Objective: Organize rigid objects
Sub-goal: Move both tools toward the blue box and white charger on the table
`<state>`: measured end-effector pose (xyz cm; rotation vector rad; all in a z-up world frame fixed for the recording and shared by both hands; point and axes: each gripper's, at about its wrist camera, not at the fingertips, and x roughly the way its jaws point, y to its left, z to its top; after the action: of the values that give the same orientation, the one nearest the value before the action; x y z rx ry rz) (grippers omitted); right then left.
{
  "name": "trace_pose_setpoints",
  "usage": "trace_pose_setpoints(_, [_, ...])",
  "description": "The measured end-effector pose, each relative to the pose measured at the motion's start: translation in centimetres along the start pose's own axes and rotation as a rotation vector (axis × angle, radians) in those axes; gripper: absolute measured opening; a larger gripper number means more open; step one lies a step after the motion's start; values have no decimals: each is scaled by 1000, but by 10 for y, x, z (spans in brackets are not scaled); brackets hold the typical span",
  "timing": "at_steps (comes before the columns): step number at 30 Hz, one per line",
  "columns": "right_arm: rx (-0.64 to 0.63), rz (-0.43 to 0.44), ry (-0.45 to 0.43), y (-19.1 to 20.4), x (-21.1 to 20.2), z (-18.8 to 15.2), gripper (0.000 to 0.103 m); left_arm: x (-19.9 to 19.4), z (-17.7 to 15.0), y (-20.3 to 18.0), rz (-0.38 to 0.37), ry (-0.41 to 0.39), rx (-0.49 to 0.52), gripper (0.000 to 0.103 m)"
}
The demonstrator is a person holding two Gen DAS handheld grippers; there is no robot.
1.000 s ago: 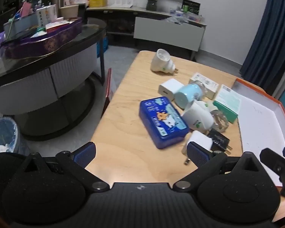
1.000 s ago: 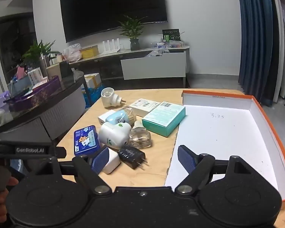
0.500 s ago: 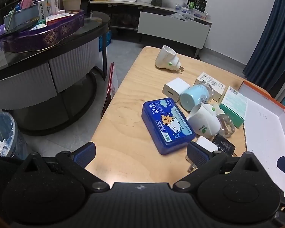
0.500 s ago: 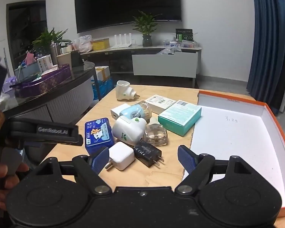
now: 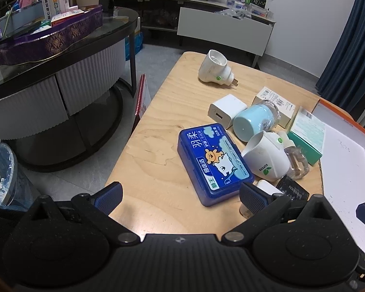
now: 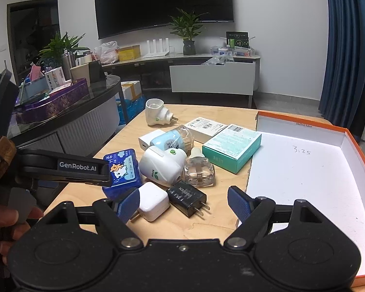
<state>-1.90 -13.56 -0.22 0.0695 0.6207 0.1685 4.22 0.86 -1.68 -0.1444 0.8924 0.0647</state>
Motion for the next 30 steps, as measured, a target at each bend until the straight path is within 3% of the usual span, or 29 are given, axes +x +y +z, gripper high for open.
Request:
trace_pose_setpoints(13, [-12, 4, 3, -5, 10, 0, 93, 26, 20, -8, 0, 20, -60, 103])
trace_pose_setpoints(30, [-1, 15, 14, -8, 16, 2, 93, 31, 25, -12, 8, 27, -65, 103])
